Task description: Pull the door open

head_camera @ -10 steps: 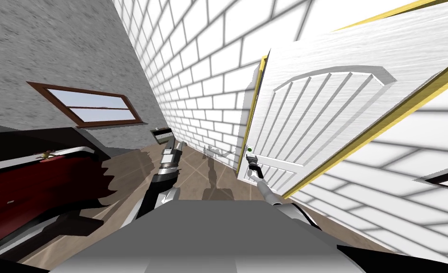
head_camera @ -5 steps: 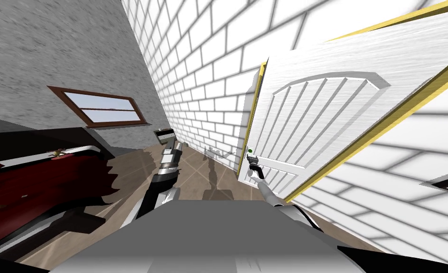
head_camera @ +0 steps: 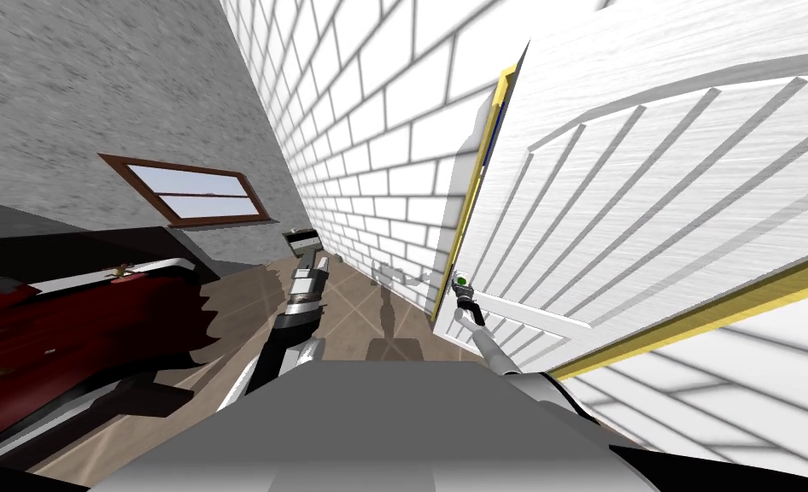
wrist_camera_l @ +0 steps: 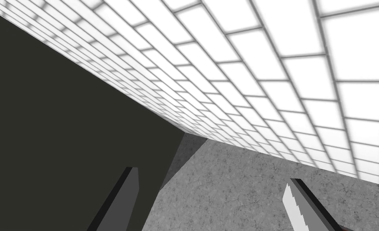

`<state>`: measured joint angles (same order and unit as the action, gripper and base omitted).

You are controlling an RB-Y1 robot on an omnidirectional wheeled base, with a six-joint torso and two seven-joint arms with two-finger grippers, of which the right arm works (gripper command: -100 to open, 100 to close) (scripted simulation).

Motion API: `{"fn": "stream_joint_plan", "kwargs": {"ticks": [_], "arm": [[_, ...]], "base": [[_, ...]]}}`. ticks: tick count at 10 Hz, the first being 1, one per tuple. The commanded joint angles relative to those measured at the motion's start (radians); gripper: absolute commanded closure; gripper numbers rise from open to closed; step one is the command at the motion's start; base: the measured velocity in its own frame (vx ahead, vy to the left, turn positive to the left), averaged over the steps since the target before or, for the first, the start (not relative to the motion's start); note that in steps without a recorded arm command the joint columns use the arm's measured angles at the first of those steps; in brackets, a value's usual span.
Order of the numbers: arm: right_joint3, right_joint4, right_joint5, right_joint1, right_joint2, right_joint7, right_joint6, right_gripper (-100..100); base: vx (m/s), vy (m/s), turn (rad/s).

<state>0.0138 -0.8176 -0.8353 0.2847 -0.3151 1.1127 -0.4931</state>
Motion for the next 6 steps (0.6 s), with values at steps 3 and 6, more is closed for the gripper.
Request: {"fn": "stream_joint_plan", "kwargs": {"ticks": [3,6], "arm": [[0.004,-0.004,-0.003,-0.007,-0.013,0.012,-0.001,100],[0.004,-0.004,-0.003,-0.007,-0.013,0.012,-0.001,100]], "base": [[0.081,-0.021,0.027],[-0.021,0.004,0.0]]}}
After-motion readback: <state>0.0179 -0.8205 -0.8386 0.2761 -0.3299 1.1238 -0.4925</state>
